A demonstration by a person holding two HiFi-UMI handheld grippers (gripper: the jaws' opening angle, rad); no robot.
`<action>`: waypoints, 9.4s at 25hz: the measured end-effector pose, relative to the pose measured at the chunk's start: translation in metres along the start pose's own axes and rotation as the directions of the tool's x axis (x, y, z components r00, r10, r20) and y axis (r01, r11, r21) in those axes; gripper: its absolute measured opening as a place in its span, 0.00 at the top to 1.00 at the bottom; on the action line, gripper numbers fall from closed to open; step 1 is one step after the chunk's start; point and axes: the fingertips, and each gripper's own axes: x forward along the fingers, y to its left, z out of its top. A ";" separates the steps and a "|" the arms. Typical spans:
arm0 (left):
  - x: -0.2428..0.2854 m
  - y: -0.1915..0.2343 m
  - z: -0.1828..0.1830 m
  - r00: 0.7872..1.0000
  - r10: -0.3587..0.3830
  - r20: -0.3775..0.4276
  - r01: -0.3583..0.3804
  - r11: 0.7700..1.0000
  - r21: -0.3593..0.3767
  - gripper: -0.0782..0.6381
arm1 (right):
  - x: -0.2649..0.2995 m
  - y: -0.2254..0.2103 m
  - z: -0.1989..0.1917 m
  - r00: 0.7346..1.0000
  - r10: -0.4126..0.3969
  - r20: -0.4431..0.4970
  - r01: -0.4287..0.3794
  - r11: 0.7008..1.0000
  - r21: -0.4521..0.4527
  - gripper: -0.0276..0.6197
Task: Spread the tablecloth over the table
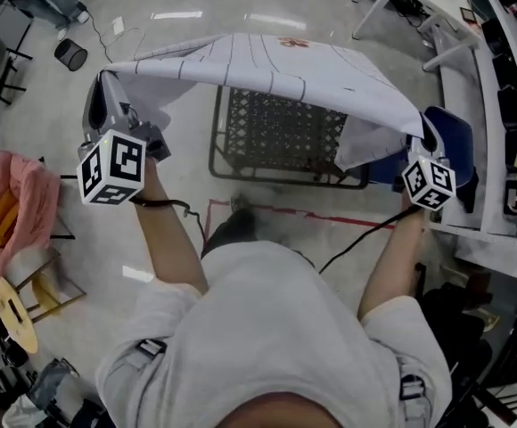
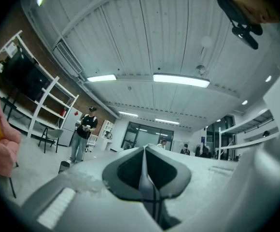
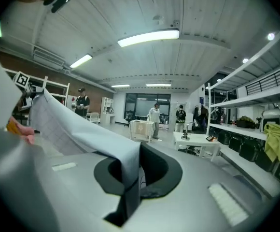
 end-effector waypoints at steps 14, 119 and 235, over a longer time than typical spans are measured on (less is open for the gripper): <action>-0.105 -0.060 -0.016 1.000 -0.020 0.001 0.020 1.000 0.001 0.86 | -0.081 -0.066 -0.022 0.996 -0.002 -0.089 -0.016 0.980 -0.198 0.95; -0.180 -0.039 -0.045 0.976 -0.093 -0.196 0.097 0.995 0.010 0.86 | -0.200 -0.044 -0.057 0.985 0.048 -0.163 -0.093 0.955 -0.282 0.95; -0.178 -0.014 -0.137 0.877 -0.221 -0.426 0.232 0.972 -0.026 0.86 | -0.195 0.094 -0.125 0.898 0.279 -0.342 -0.360 0.911 -0.203 0.95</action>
